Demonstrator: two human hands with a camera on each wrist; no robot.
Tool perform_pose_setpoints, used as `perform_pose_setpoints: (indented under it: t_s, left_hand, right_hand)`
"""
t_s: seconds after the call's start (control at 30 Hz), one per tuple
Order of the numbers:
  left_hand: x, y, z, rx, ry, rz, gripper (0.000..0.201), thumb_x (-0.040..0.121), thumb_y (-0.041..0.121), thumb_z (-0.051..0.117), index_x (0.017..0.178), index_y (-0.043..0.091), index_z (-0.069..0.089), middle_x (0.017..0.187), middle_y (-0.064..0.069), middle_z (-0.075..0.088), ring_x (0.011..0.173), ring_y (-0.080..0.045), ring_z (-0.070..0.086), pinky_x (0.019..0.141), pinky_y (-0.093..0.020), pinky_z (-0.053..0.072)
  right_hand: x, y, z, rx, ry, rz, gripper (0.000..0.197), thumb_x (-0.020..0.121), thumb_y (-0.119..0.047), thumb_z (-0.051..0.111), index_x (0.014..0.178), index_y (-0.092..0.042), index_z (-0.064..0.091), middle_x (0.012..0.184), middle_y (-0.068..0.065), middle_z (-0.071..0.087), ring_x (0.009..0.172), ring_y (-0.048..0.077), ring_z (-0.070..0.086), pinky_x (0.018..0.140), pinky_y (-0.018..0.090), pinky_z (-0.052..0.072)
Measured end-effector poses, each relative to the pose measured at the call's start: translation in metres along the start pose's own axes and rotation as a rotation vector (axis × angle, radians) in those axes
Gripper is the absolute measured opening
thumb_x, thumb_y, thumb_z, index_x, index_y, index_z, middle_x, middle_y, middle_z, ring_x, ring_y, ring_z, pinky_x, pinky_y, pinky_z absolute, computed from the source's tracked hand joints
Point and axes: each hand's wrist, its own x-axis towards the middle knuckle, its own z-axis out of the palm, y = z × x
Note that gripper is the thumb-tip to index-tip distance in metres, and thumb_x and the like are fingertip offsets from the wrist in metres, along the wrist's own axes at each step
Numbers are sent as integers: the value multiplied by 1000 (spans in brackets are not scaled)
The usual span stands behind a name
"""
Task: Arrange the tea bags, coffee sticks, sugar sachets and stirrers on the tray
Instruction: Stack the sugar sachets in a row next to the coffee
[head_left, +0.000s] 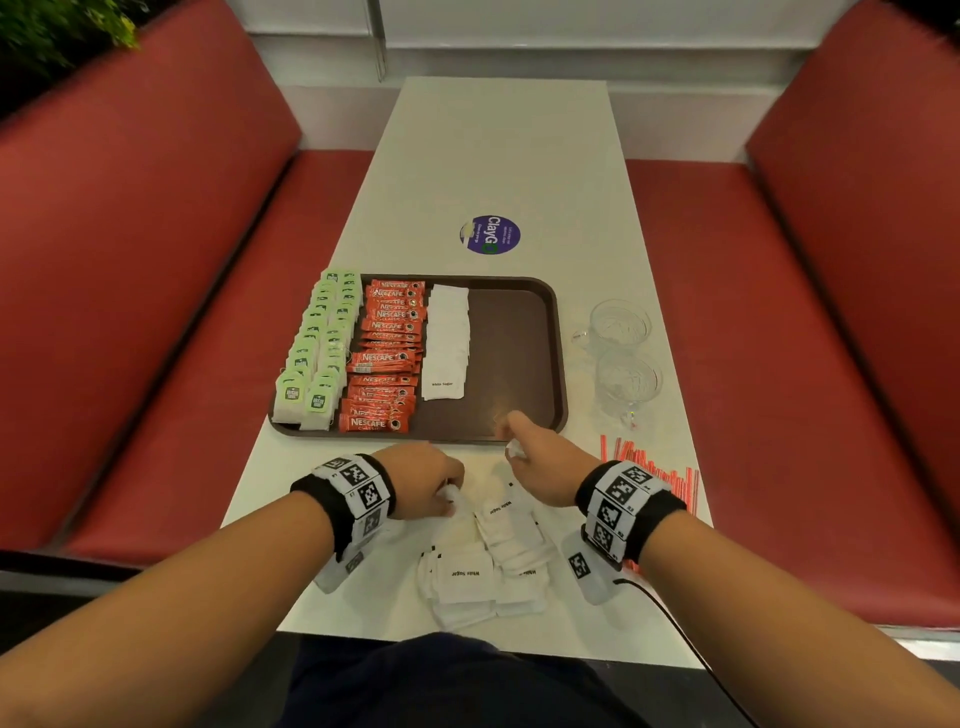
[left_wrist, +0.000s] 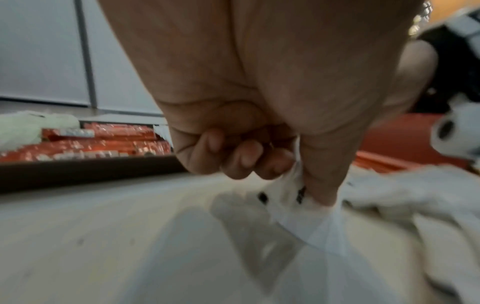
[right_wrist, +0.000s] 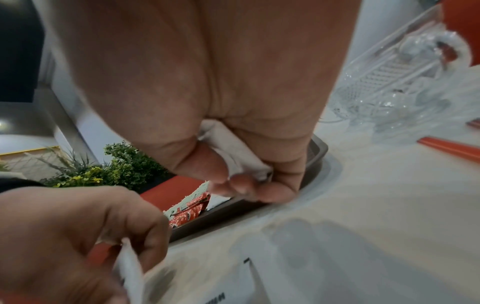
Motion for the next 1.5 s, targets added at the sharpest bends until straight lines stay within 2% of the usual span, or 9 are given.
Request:
perform_pose_setpoints:
  t_s: [0.17, 0.3, 0.43, 0.6, 0.8, 1.0, 1.17, 1.33, 1.5]
  left_hand:
    - [-8, -8, -21, -178, 255, -14, 23, 91, 49, 58, 104, 29, 57, 88, 6, 65, 78, -15, 59, 69, -31, 49]
    - [-17, -4, -34, -412, 461, 9, 15, 90, 45, 65, 93, 32, 58, 71, 9, 59, 66, -9, 54, 59, -25, 40]
    - [-15, -5, -36, -676, 564, 15, 16, 86, 44, 71, 93, 30, 67, 77, 3, 66, 73, -17, 60, 67, -36, 49]
    - [-11, -3, -32, -673, 608, -8, 41, 84, 58, 66, 80, 18, 67, 72, -9, 59, 66, -24, 54, 62, -43, 46]
    - [-11, -5, -34, -799, 578, -31, 8, 88, 29, 74, 95, 32, 71, 75, 4, 68, 64, -2, 55, 63, -22, 47]
    - [-4, -25, -44, -745, 695, -166, 10, 91, 28, 70, 101, 27, 72, 83, 10, 68, 76, -9, 60, 71, -26, 50]
    - [21, -59, -49, -581, 622, -442, 15, 91, 33, 67, 104, 25, 69, 86, 7, 65, 83, -16, 60, 77, -30, 50]
    - [47, -72, -46, -576, 510, -502, 20, 84, 30, 76, 99, 26, 64, 81, 8, 67, 84, -13, 62, 78, -30, 47]
    - [63, -77, -46, -544, 477, -569, 30, 78, 39, 79, 99, 30, 60, 84, 9, 68, 87, -15, 63, 79, -33, 52]
  right_hand:
    - [1, 5, 2, 17, 18, -50, 26, 88, -24, 67, 112, -27, 59, 116, 0, 64, 103, 20, 61, 92, 37, 50]
    - [2, 0, -1, 112, 72, -146, 19, 87, -35, 75, 102, -34, 64, 93, -19, 60, 85, -2, 55, 77, 22, 41]
    - [4, -9, -5, 189, 159, -199, 24, 91, -31, 72, 76, -41, 56, 73, -13, 55, 65, -1, 51, 61, 19, 37]
    - [12, -11, -14, 154, 224, -203, 19, 96, -38, 64, 81, -26, 61, 74, -10, 55, 66, 5, 50, 62, 24, 38]
    - [18, -9, -17, -37, 196, -191, 12, 98, -31, 61, 89, -25, 57, 84, -7, 53, 76, 10, 51, 65, 23, 34]
    - [24, -4, -21, 133, 131, -119, 15, 102, -24, 51, 115, -22, 58, 98, -3, 64, 86, 14, 60, 77, 29, 48]
    - [27, 1, -25, 241, 222, -24, 18, 95, -14, 52, 84, -16, 39, 71, -1, 42, 61, 12, 36, 57, 27, 34]
    - [33, 7, -30, 300, 208, 28, 16, 92, -15, 59, 84, -4, 50, 78, 12, 70, 65, 19, 70, 66, 42, 58]
    - [34, 6, -34, 377, 169, 45, 15, 94, -12, 60, 93, 0, 52, 88, 10, 74, 70, 21, 75, 70, 46, 63]
